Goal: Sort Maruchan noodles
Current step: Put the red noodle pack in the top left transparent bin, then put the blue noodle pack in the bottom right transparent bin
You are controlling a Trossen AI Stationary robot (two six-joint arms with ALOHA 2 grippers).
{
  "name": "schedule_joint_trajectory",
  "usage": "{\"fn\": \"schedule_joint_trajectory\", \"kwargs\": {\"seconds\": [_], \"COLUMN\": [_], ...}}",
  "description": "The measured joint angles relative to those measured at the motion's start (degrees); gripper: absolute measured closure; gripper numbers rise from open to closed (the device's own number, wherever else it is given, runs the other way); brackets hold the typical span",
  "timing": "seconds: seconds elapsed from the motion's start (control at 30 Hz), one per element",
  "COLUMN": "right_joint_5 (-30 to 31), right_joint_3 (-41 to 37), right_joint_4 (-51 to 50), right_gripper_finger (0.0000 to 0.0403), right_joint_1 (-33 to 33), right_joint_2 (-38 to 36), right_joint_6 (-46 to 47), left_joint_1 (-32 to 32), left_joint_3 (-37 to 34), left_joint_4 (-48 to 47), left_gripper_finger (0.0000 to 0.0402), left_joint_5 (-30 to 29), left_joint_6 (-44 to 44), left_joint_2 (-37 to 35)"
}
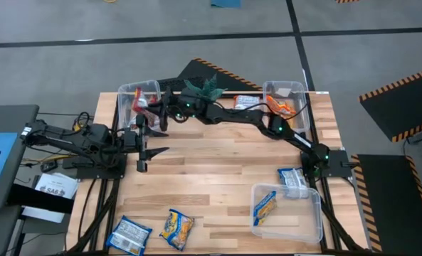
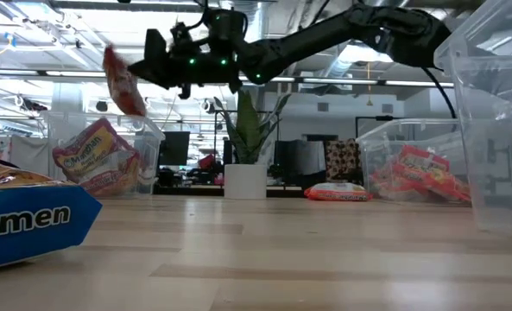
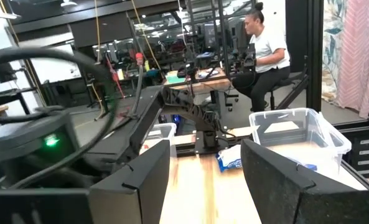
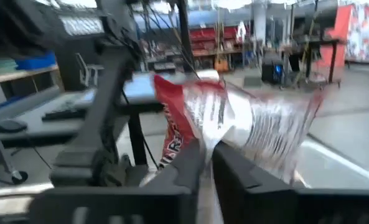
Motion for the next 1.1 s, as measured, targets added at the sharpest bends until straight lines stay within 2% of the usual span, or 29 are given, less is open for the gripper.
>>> {"fn": "schedule_joint_trajectory", "kwargs": {"seconds": [0.27, 0.33, 0.43, 0.6, 0.7, 0.8, 0.93, 1.0, 1.1], "right_joint_5": [-0.15, -0.15, -0.36, -0.25, -0.15, -0.11, 0.09, 0.12, 3.18], "right_joint_3": [1.56, 1.56, 1.61, 1.56, -0.32, -5.56, -15.58, -19.95, -25.46], "right_joint_4": [-12.69, -18.84, -30.94, -54.9, -66.18, -68.78, -62.7, -59.3, -58.5], "right_gripper_finger": [0.0179, 0.0145, 0.0116, 0.0107, 0.0108, 0.0108, 0.0108, 0.0108, 0.0108], "right_joint_1": [-1.48, -1.99, -2.75, -3.11, -2.79, -1.71, 0.66, 1.68, 2.81], "right_joint_2": [-2.03, -4.53, -8.96, -14.24, -17.88, -20.79, -23.82, -25.39, -27.94], "right_joint_6": [-0.53, -3.18, -9.06, -17.22, -18.61, -18.74, -19.55, -19.87, -20.22], "left_joint_1": [0.0, 0.0, 0.0, 0.0, 0.0, 0.0, 0.0, 0.03, 0.66], "left_joint_3": [0.0, 0.0, 0.0, 0.0, 0.0, 0.0, 0.0, 0.0, -0.09], "left_joint_4": [-0.54, -0.63, -1.08, -1.34, -1.78, -1.84, -3.1, -7.45, -13.53], "left_gripper_finger": [0.0214, 0.0214, 0.0214, 0.0214, 0.0214, 0.0214, 0.0214, 0.0214, 0.0214], "left_joint_5": [-0.04, -0.04, -0.08, -0.11, -0.25, -0.39, -0.72, -3.6, -13.64], "left_joint_6": [-0.04, -0.11, -0.2, -0.57, -0.76, -1.23, -2.31, -4.55, -6.24], "left_joint_2": [0.0, 0.0, 0.0, 0.0, 0.0, 0.0, -0.04, -0.06, 0.07]}}
